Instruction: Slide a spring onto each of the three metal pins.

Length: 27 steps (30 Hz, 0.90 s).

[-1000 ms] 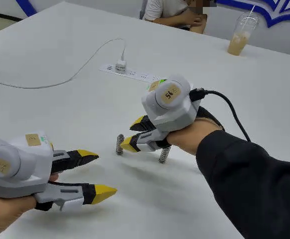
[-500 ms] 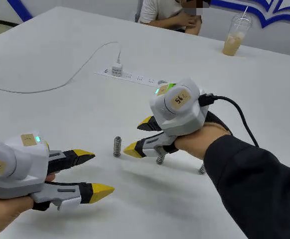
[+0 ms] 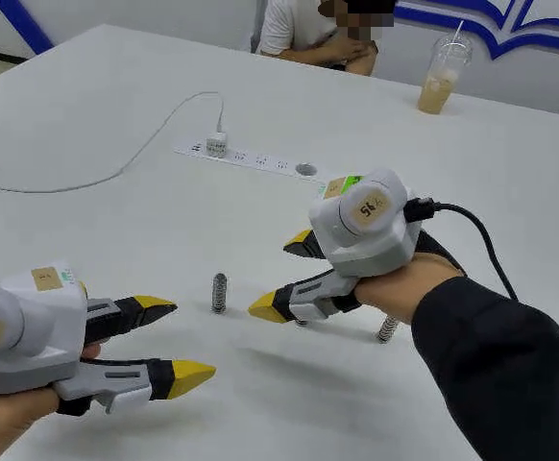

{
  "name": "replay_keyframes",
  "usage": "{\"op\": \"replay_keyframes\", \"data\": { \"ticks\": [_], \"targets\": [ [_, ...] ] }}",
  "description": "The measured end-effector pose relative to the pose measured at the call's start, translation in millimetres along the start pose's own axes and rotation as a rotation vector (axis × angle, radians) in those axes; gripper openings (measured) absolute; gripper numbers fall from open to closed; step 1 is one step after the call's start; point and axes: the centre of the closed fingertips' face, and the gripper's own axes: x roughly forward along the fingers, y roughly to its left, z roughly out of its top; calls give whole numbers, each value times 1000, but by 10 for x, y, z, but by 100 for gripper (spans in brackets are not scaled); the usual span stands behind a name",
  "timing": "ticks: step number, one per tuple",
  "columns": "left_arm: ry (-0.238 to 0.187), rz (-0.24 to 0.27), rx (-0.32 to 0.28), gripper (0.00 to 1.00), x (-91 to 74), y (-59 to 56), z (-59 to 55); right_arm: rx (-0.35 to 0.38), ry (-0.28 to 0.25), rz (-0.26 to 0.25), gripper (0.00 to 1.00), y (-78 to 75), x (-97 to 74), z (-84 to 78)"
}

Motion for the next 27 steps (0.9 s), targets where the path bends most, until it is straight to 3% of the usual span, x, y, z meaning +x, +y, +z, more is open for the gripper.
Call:
{"op": "replay_keyframes", "data": {
  "ticks": [27],
  "targets": [
    [5,-1,-2,61,31,2,20,124,-60,-136,72,-281,-459,-337]
  ]
}}
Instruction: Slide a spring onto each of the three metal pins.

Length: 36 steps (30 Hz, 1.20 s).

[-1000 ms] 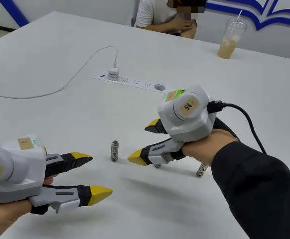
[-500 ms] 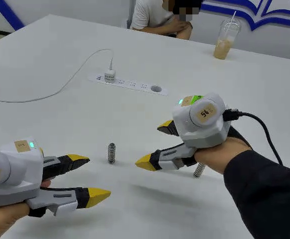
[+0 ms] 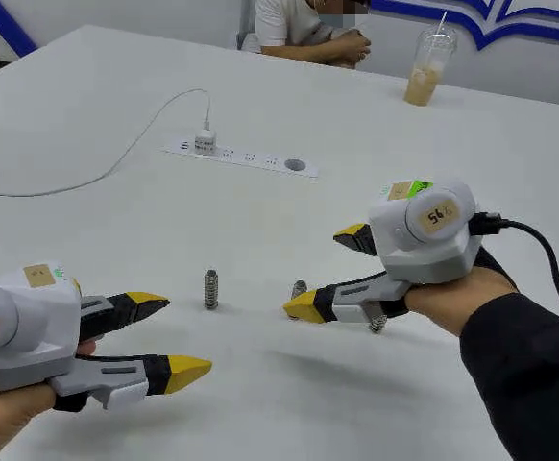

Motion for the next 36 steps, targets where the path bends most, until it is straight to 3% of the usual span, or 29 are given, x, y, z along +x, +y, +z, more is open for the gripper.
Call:
{"op": "replay_keyframes", "data": {
  "ticks": [18,36],
  "targets": [
    [0,4,0,62,14,15,26,90,-22,-94,76,-227,-366,-334],
    [-2,9,-8,64,-12,17,40,120,-22,-95,77,-71,-525,-639]
  ]
}}
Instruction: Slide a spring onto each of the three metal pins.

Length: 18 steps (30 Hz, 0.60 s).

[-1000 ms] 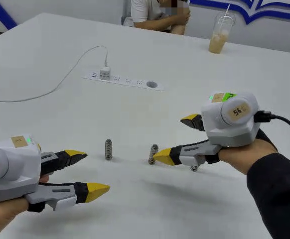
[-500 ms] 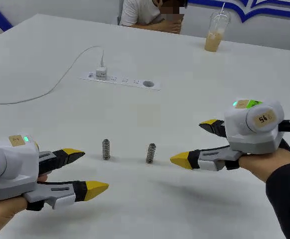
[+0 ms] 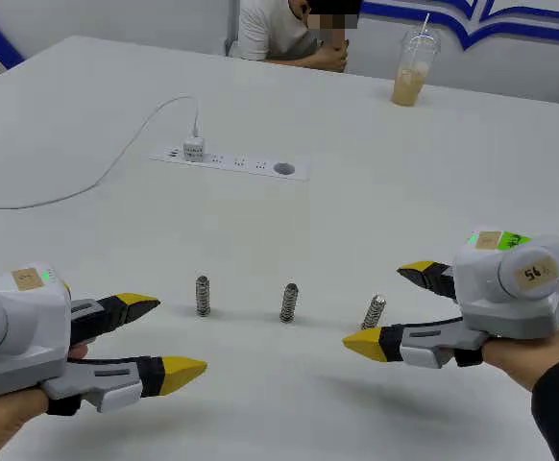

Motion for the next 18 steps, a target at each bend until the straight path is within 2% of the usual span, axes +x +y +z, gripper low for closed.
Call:
{"op": "replay_keyframes", "data": {
  "ticks": [9,13,18],
  "targets": [
    [-3,4,-8,65,0,3,8,33,-16,6,77,103,-40,-120],
    [-4,8,-13,65,-9,1,-2,77,-52,-1,77,125,-90,-118],
    [-5,10,-18,66,-11,0,-11,87,-61,-12,77,161,-121,-170]
  ]
}}
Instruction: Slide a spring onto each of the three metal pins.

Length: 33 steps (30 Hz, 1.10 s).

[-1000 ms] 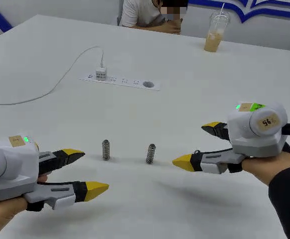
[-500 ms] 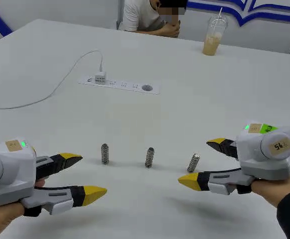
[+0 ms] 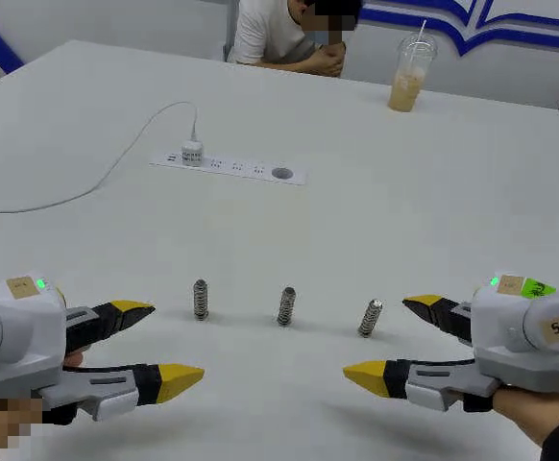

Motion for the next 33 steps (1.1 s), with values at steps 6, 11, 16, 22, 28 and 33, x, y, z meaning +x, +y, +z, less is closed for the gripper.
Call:
{"op": "replay_keyframes", "data": {
  "ticks": [6,11,16,22,28,33],
  "targets": [
    [-4,3,-7,67,6,-1,3,14,-16,-13,77,-18,-26,-13],
    [-5,8,-12,69,0,12,-1,12,-31,-29,78,-55,-41,-2],
    [-6,15,-17,69,-16,21,-10,22,-43,-43,78,-92,-56,2],
    [-7,18,-24,70,-19,16,-22,25,-44,-52,78,-105,-67,-17],
    [-8,22,-29,71,-21,17,-24,33,-50,-62,78,-131,-86,-14],
    [-7,23,-32,72,-23,19,-29,31,-49,-63,78,-126,-86,-16]
  ]
}}
